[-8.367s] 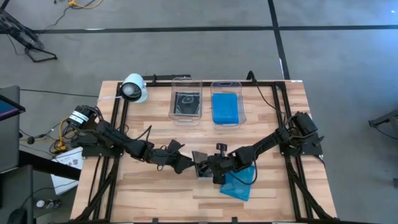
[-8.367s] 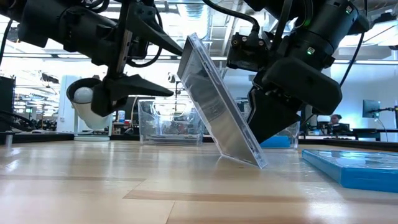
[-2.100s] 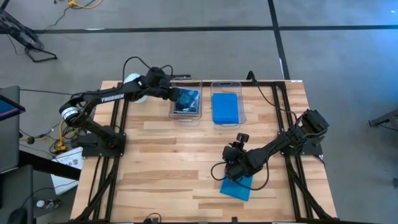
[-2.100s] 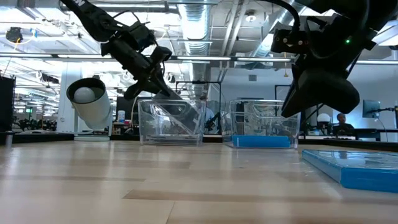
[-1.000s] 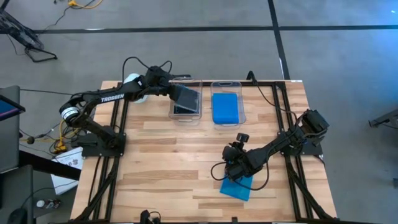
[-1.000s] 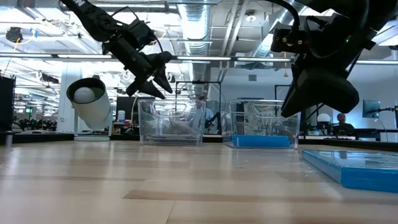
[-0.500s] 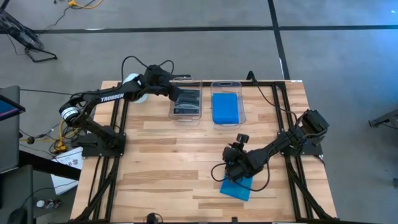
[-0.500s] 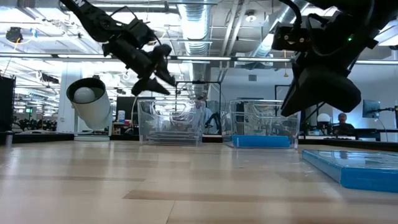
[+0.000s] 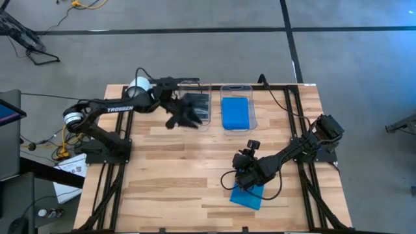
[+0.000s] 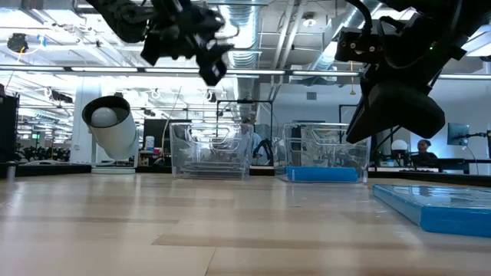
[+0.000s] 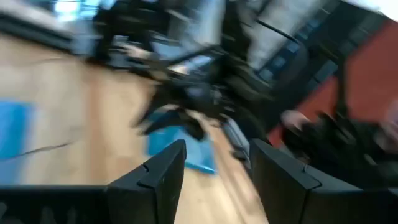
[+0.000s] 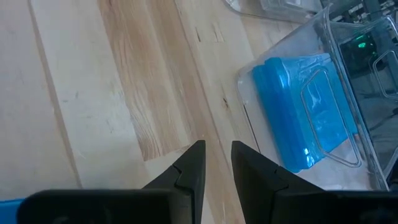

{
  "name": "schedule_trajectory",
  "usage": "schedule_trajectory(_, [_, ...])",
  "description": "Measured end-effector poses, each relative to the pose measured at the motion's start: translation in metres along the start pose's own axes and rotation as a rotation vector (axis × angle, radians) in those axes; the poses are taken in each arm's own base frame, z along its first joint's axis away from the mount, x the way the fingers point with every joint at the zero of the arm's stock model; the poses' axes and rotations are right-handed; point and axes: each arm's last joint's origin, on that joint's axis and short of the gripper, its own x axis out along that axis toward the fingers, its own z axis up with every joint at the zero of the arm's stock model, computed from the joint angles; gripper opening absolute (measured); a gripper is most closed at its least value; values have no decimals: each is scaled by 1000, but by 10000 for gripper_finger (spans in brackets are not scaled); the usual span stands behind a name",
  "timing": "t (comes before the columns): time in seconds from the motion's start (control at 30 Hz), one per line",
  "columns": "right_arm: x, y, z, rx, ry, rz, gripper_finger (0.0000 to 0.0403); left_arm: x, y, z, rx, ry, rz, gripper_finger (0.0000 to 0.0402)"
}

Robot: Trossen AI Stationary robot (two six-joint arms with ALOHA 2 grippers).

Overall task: Pick & place jewel cases by type
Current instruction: Put the blue CD case into the right transparent bin

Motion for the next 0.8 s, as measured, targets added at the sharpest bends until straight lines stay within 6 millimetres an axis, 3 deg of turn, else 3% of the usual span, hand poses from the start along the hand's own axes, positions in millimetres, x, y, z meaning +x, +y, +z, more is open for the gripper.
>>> schedule_trajectory(0.3, [0,0,0,3,-2,2,70,53,-45,-10,181,66,-230,174])
schedule_trajectory(0.8, [0,1,1,11,-11,9,70,115,-132,-49,425,166,-552,173])
